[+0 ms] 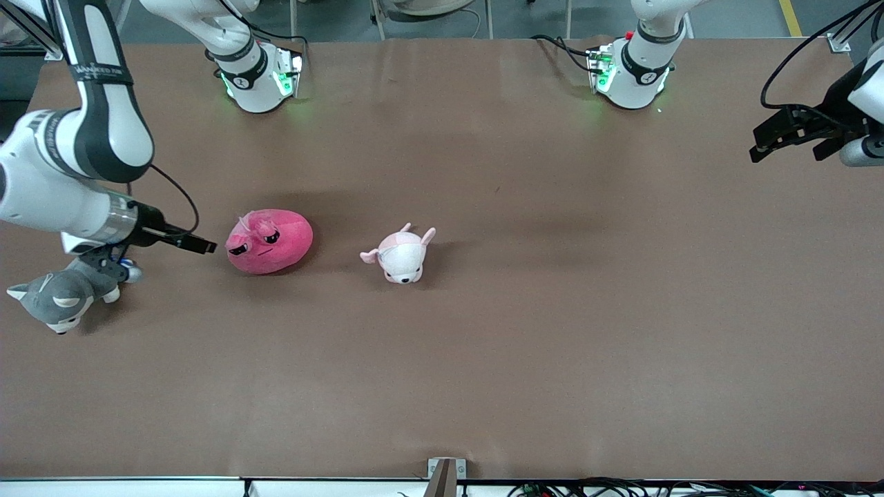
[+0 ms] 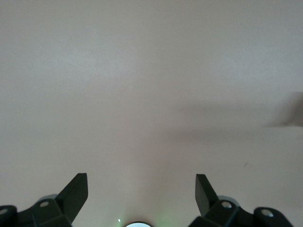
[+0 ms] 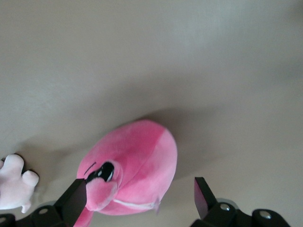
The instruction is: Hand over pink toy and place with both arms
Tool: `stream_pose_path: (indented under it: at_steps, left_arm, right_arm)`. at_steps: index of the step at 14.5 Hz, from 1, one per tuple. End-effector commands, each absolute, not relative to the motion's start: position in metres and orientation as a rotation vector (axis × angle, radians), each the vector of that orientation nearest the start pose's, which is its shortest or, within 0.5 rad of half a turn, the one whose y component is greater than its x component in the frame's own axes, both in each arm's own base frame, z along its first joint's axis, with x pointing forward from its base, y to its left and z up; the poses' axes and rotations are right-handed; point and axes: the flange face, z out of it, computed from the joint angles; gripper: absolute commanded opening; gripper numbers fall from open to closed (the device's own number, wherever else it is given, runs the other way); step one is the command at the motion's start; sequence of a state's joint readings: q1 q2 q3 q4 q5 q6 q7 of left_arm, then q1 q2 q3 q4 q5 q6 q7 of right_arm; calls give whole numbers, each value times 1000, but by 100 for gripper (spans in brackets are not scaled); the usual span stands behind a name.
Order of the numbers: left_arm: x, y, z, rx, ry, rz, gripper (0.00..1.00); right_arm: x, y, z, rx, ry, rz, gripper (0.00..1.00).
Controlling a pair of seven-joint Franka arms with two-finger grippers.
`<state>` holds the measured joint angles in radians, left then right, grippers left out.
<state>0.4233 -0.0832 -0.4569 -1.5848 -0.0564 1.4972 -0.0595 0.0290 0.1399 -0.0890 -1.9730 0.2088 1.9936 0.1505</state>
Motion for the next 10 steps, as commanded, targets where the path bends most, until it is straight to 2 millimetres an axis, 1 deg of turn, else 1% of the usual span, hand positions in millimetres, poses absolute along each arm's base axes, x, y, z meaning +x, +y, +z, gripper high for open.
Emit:
stream_pose_path:
  at_steps: [1,2,3,4,5,6,8,10]
  left_arm:
    - [524,-31,658,-3169,-22,-16,100]
    - [524,-32,660,-3169,-21,-26,100]
    - [526,-33,662,-3172,-18,-32,100]
    - [532,-31,661,-3178,-25,-32,100]
    - [536,-31,668,-3185,-17,-52,100]
    - [541,-27,668,-3193,-23,-47,100]
    - [542,-22,667,-3182,-30,-46,100]
    - [543,-20,666,-3169,-29,-44,100]
  right_arm:
    - [589,-32,427,-3053,161,75,100]
    - [595,-33,441,-3087,108,32,100]
    - [599,-36,452,-3109,91,0,100]
    - [601,-38,464,-3135,74,-8,100]
    - [605,-38,475,-3150,62,-2,100]
    - [607,-39,489,-3153,66,24,100]
    - [610,-40,517,-3152,71,80,100]
    - [610,-46,541,-3151,83,78,100]
